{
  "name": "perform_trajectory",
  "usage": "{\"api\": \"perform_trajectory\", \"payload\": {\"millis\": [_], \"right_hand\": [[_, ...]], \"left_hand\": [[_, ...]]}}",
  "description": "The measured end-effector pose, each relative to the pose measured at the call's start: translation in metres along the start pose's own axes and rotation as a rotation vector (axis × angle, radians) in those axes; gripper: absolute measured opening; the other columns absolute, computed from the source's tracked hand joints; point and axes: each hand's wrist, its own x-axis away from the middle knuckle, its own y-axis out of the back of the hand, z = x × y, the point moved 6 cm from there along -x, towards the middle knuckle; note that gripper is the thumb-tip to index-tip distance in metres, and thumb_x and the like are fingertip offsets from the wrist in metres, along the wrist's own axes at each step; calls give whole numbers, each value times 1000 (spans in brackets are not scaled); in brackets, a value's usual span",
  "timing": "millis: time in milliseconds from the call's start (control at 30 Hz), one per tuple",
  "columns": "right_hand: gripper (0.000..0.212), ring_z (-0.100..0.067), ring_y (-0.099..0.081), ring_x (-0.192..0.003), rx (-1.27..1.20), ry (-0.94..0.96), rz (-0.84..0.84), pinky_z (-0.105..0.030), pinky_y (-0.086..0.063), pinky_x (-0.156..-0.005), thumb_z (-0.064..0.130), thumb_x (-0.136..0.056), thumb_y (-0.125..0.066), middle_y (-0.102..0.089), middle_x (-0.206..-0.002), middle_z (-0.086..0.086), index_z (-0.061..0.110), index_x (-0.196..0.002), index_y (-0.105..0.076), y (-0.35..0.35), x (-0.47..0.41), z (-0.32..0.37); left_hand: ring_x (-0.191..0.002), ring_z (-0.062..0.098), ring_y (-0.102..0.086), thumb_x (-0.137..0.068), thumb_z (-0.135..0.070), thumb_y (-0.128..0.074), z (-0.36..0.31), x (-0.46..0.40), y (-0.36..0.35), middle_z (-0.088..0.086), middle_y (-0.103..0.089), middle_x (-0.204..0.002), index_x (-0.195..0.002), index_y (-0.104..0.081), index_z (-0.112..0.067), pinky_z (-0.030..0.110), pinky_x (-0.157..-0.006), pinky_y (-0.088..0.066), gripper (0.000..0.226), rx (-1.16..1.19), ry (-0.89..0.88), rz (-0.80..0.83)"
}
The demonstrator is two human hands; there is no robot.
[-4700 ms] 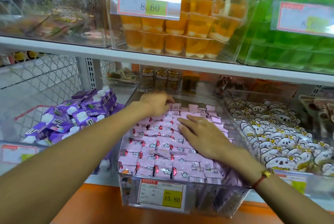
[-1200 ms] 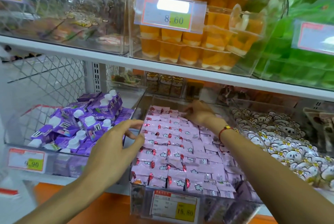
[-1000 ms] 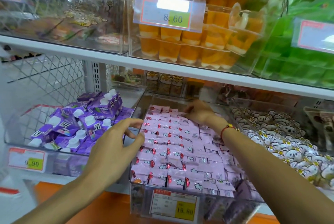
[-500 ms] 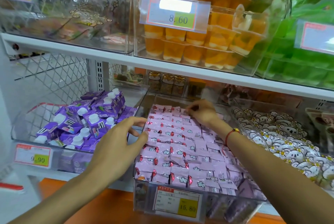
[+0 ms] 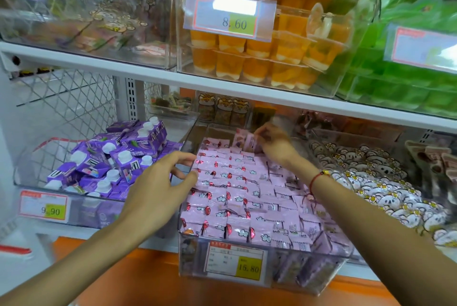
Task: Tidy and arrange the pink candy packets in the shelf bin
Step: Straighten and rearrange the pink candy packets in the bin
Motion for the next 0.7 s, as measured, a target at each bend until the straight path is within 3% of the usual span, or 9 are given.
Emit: {"api": "perform_trajectory", "payload": {"millis": [133,233,367,467,567,633,700], "right_hand": [[36,-9,-54,-59,138,-49,194,-16,-40,-47,21,-95,-54,-61,-94,-7,14,-128,-43,-22,2,-7],[45,-3,-50,-42,184,-63,259,-14,-38,-40,26,-92,-59,-61,-68,-4,15,-134,-47,-23,-3,-6],[39,-12,-49,-55,310,-38,291,-21,-36,-48,29,-98,-49,-57,-73,-3,12,-132,-40,-26,-8,-4],[35,-14,-43,-51,253,28,208,-18,-34,-40,22,-102,-37,-53,-74,-5,13,-135,-30,-19,-10,7],[30,-12,-47,-56,104,71,29,-11,-35,-37,17,-100,-41,-59,-95,-14,9,-129,-38,-4,-5,18],[25,-11,-51,-60,-46,65,-122,-15,-37,-42,14,-98,-46,-58,-96,-8,11,-122,-43,5,9,20],[17,-6,-52,-64,-193,43,-227,-10,-39,-43,14,-97,-47,-55,-85,4,18,-114,-43,15,28,19]], "left_hand": [[-79,-8,-56,-84,-40,-59,-1,0,0,-20,-62,-83,-107,-58,-43,29,-69,-45,24,1,-4,4],[-84,-10,-57,-84,-41,-59,0,-1,0,-23,-63,-87,-105,-57,-45,30,-76,-49,22,6,-12,13],[-84,-7,-58,-85,-38,-61,1,-2,0,-21,-63,-89,-106,-59,-43,31,-76,-50,22,15,-16,14],[-85,-7,-57,-85,-37,-61,1,-1,0,-23,-62,-92,-107,-59,-42,30,-75,-50,23,15,-31,20],[-84,-9,-56,-86,-38,-60,0,-2,-1,-26,-62,-94,-107,-58,-42,28,-71,-48,21,21,-51,26],[-86,-13,-54,-86,-41,-59,-1,-2,0,-29,-61,-95,-105,-57,-42,27,-70,-47,19,24,-58,25],[-87,-16,-52,-84,-44,-57,-2,-2,2,-34,-59,-92,-103,-57,-42,27,-70,-47,19,37,-62,7]]}}
